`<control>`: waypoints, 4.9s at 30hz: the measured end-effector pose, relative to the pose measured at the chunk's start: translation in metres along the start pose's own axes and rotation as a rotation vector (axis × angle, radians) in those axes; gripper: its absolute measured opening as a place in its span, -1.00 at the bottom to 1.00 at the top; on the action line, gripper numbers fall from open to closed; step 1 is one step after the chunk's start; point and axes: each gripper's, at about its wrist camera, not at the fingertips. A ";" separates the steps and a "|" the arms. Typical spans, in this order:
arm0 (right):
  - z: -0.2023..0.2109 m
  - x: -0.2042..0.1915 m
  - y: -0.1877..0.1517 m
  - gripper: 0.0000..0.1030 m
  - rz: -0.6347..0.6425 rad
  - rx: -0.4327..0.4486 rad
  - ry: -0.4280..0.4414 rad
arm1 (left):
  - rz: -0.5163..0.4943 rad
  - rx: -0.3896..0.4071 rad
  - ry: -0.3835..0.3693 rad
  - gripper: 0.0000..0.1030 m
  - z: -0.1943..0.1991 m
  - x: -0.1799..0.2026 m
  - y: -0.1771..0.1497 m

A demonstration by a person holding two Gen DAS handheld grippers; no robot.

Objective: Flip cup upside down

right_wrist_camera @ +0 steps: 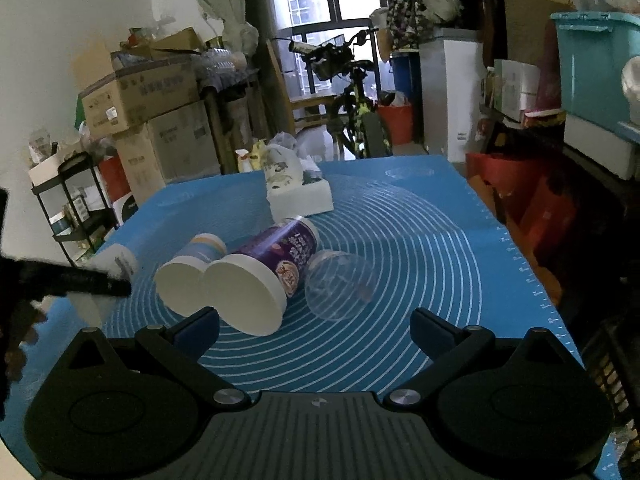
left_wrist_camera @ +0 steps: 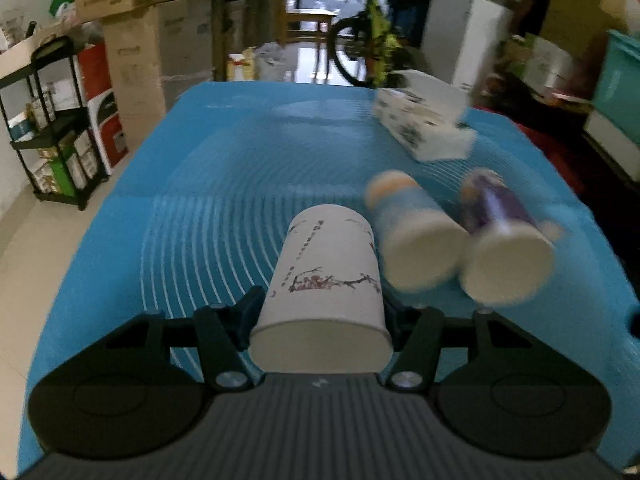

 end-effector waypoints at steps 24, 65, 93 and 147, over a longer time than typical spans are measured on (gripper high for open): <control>0.012 -0.007 -0.034 0.95 0.028 -0.094 0.011 | 0.026 -0.058 -0.052 0.70 -0.018 0.061 -0.060; -0.066 -0.082 0.020 0.93 -0.024 -0.440 0.186 | 0.182 0.059 0.114 0.76 0.020 -0.051 -0.054; -0.052 -0.113 0.025 0.21 0.153 -0.173 0.046 | 0.190 0.091 0.070 0.76 0.022 -0.045 -0.066; 0.069 -0.075 -0.100 0.84 0.299 0.002 0.028 | 0.038 0.138 0.042 0.77 0.064 0.033 -0.140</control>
Point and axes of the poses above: each gripper's, at about its wrist camera, not at the fingertips, and z roughly against the way its jaws point, x to its right, y to its top, and after that the axes turned 14 degrees about -x, right-handed
